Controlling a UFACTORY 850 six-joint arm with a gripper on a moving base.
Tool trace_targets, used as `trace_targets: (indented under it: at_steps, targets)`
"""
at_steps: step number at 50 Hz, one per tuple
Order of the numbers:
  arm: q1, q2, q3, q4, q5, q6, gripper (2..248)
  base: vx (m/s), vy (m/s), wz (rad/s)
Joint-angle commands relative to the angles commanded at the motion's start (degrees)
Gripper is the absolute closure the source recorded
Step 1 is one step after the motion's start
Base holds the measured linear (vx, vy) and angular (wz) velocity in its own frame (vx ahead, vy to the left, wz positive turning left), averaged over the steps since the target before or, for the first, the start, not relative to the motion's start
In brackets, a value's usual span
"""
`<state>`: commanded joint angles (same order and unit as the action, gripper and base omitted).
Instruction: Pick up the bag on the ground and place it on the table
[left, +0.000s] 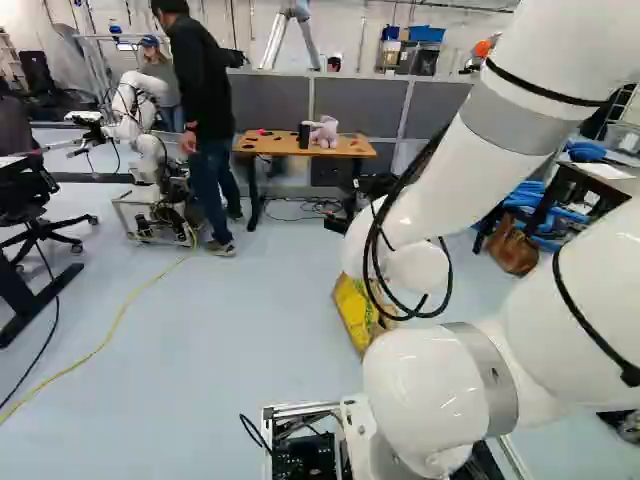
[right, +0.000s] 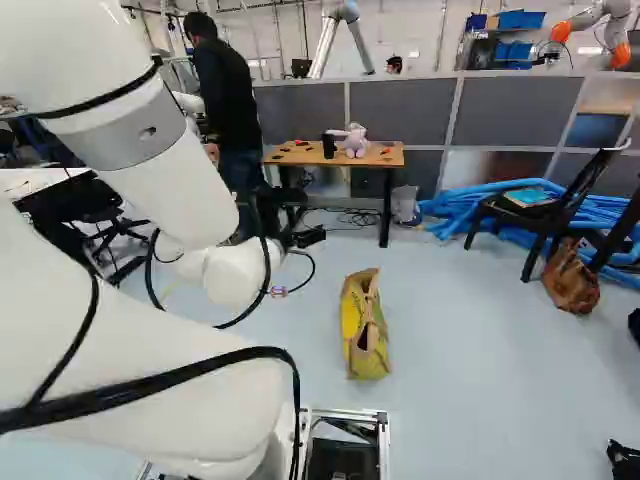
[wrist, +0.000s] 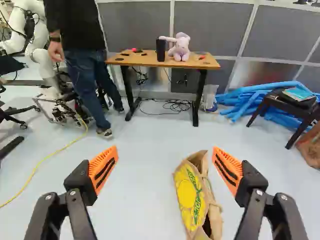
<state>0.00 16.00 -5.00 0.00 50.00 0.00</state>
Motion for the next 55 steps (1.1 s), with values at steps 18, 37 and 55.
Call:
trace_targets:
  at_steps: [18, 37, 55]
  targets:
    - [0.0, 0.0, 0.0, 0.0, 0.0, 0.0, 3, 0.0, 0.0, 0.0]
    - [0.0, 0.0, 0.0, 0.0, 0.0, 0.0, 3, 0.0, 0.0, 0.0]
    - [0.0, 0.0, 0.0, 0.0, 0.0, 0.0, 3, 0.0, 0.0, 0.0]
